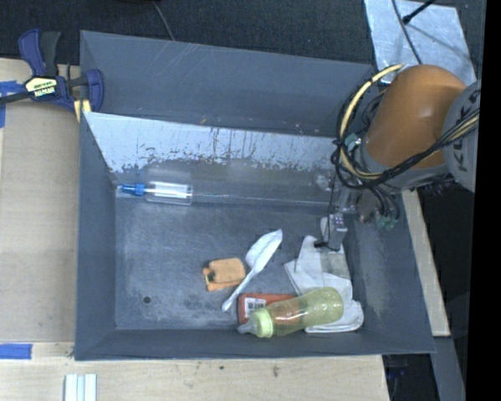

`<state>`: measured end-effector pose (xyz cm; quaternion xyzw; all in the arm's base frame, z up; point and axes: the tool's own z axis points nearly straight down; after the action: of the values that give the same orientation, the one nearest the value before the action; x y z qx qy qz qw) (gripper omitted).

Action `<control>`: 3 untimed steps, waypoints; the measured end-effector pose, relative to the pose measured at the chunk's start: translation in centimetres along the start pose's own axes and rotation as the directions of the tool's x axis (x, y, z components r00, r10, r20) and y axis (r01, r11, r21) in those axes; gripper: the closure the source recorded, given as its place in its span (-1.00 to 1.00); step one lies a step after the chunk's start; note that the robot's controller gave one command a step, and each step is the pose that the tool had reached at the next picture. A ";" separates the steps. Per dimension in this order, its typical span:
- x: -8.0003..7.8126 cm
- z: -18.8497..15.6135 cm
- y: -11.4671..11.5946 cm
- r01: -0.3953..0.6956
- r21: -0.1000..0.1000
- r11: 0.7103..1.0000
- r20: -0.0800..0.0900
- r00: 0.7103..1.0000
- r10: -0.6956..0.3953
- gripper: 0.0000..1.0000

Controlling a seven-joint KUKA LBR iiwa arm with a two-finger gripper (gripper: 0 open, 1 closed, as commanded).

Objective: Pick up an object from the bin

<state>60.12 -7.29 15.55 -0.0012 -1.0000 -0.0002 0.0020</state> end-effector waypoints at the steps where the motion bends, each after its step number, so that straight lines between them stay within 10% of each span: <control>1: -0.1 -0.5 0.0 0.001 0.001 1.000 0.008 1.000 -0.001 -1.00; 3: -1.6 7.3 6.1 0.088 0.002 0.996 0.002 0.996 -0.088 -1.00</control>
Offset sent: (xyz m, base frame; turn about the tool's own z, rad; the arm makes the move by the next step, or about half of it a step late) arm 0.0265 0.0278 -0.0824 -0.0508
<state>61.70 -1.16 8.20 0.0426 -0.9991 0.0007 0.0010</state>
